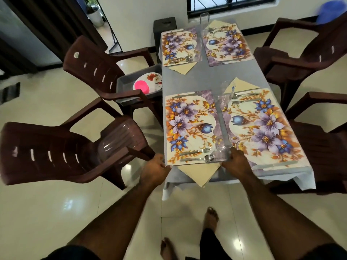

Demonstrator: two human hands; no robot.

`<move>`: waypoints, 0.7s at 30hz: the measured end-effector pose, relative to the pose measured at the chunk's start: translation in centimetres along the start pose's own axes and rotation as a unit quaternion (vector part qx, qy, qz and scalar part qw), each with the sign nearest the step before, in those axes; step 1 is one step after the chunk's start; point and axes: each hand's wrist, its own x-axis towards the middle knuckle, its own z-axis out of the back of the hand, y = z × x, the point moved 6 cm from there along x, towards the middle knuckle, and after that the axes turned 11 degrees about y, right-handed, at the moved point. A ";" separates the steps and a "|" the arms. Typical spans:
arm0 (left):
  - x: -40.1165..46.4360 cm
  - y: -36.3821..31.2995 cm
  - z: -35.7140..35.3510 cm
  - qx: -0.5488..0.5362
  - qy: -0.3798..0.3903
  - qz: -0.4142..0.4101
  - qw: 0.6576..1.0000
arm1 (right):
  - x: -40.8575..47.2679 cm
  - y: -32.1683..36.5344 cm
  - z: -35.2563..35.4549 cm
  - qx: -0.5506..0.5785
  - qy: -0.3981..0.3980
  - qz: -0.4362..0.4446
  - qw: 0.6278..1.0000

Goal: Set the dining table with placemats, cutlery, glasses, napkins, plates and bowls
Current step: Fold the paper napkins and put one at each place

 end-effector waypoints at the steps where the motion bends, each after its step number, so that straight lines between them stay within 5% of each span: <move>1: 0.6 -0.9 -0.1 -0.005 0.005 -0.015 1.000 | 0.2 -0.4 -0.3 -0.002 0.004 0.000 1.000; 6: 3.0 -5.0 -0.3 -0.028 -0.016 -0.045 0.998 | 3.5 -4.4 -2.0 0.020 0.033 -0.010 0.999; 13: 4.0 -6.8 0.0 -0.013 -0.024 -0.059 0.998 | -1.1 -1.4 0.0 0.058 0.007 -0.011 0.998; 16: 2.6 -5.0 0.0 -0.007 -0.017 -0.065 0.998 | -4.4 -0.6 -1.3 0.007 -0.022 0.000 1.000; 21: -0.9 2.3 -0.2 0.029 0.016 -0.043 0.999 | -7.5 5.5 -7.7 -0.165 0.013 0.138 0.976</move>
